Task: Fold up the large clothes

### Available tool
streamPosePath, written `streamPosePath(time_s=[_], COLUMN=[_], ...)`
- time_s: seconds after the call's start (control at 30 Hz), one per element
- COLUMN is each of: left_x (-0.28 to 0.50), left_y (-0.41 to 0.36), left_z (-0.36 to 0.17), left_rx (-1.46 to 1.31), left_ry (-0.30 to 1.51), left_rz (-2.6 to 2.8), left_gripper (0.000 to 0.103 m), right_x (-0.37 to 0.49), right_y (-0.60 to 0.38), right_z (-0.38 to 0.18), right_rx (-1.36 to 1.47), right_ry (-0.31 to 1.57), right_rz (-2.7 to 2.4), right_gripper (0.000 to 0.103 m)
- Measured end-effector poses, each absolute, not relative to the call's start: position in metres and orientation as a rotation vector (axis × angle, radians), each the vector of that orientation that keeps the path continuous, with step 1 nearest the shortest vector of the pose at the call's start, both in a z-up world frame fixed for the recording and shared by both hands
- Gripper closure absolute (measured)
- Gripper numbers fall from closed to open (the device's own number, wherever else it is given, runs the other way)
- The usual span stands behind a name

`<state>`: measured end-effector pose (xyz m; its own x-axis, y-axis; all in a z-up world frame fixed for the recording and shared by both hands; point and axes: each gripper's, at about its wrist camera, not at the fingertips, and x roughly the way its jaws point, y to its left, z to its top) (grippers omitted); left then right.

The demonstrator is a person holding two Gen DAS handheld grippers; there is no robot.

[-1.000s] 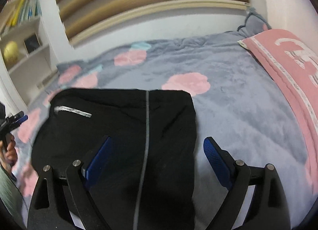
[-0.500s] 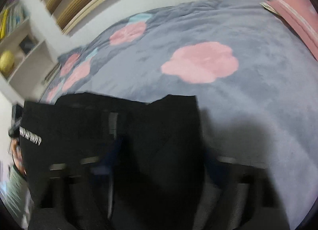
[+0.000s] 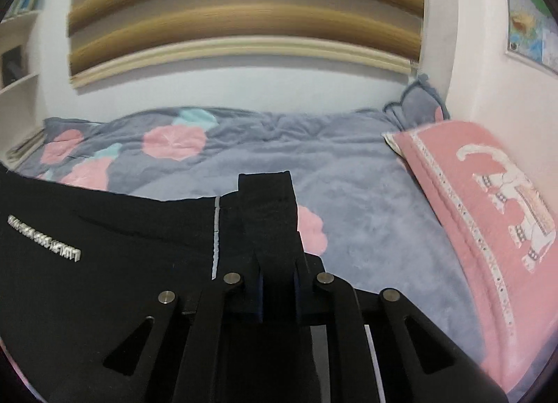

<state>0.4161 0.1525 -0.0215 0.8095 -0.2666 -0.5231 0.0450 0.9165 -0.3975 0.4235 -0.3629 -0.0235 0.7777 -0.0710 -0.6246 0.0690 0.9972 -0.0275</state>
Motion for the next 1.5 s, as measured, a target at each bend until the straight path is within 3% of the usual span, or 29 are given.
streamPosePath(time_s=[0.1, 0.23, 0.3, 0.37, 0.5, 0.6, 0.67, 0.9, 1.07, 1.2, 1.37, 1.5], left_x=[0.453, 0.498, 0.503, 0.505, 0.502, 0.479, 0.464, 0.4, 0.366, 0.356, 0.37, 0.38], left_y=[0.152, 0.155, 0.158, 0.155, 0.153, 0.168, 0.173, 0.148, 0.075, 0.021, -0.011, -0.013], left_z=[-0.063, -0.167, -0.196, -0.196, -0.189, -0.174, -0.153, -0.054, -0.018, -0.044, -0.129, -0.157], left_rx=[-0.388, -0.46, -0.518, -0.479, -0.431, -0.436, -0.374, -0.289, -0.244, -0.196, -0.203, -0.218], left_ry=[0.722, 1.009, 1.038, 1.036, 1.014, 0.992, 0.95, 0.742, 0.714, 0.808, 1.024, 1.037], left_rz=[-0.08, -0.001, -0.024, -0.015, -0.06, -0.054, -0.036, -0.138, -0.322, -0.375, -0.357, -0.323], left_gripper=[0.094, 0.093, 0.089, 0.087, 0.081, 0.063, 0.061, 0.06, 0.046, 0.046, 0.052, 0.053], right_x=[0.462, 0.496, 0.5, 0.498, 0.496, 0.478, 0.453, 0.383, 0.356, 0.348, 0.367, 0.372], right_y=[-0.353, -0.349, -0.351, -0.355, -0.366, -0.384, -0.399, -0.388, -0.325, -0.27, -0.235, -0.22], right_z=[-0.065, -0.162, -0.186, -0.185, -0.185, -0.171, -0.154, -0.075, -0.035, -0.048, -0.125, -0.151], right_rx=[-0.037, -0.073, -0.063, -0.054, 0.001, 0.147, 0.258, 0.327, 0.226, 0.116, 0.068, -0.008], right_ry=[0.79, 1.039, 1.067, 1.046, 1.035, 1.014, 0.968, 0.795, 0.787, 0.855, 1.079, 1.065], right_rz=[-0.118, -0.113, -0.098, -0.106, -0.092, -0.057, 0.005, 0.119, 0.224, 0.236, 0.226, 0.169], right_gripper=[0.089, 0.085, 0.083, 0.083, 0.059, 0.043, 0.035, 0.029, 0.029, 0.03, 0.03, 0.028])
